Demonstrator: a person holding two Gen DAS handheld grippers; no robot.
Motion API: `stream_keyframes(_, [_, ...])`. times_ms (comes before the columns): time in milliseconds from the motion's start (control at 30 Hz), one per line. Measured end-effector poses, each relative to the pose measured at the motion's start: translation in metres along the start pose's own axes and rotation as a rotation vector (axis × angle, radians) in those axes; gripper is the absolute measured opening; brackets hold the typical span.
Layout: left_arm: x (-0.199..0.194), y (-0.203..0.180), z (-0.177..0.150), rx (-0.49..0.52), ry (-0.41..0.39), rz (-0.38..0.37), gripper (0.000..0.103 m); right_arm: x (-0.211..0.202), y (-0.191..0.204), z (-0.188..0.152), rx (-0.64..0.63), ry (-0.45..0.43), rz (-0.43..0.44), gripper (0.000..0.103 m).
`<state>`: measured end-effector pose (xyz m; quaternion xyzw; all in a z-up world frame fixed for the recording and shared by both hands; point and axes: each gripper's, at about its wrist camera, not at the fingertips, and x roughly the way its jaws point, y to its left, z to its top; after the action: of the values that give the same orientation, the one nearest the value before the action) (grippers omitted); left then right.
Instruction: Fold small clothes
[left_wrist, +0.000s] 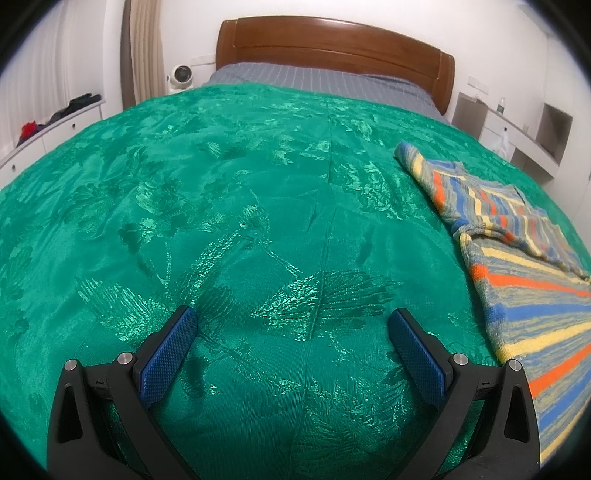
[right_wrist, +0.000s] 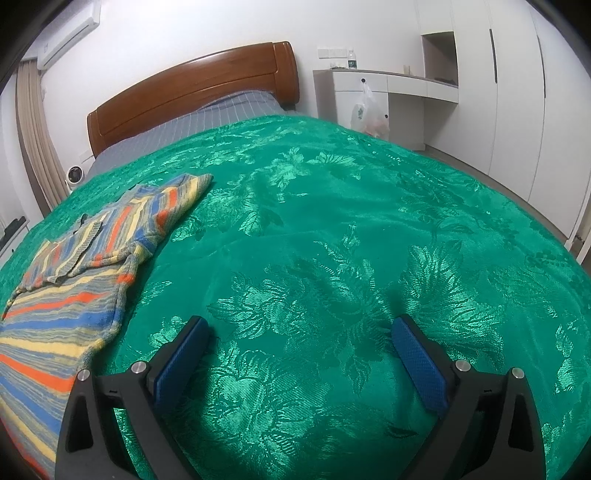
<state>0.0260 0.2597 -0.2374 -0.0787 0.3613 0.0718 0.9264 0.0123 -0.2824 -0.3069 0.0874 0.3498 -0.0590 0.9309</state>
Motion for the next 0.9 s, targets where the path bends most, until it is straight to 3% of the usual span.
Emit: stream_keyframes(900, [-0.0021, 0.0032, 0.0004, -0.019, -0.016, -0.025, 0.102, 0.0024, 0.0032, -0.0006, -0.014, 0.004, -0.019, 0.098])
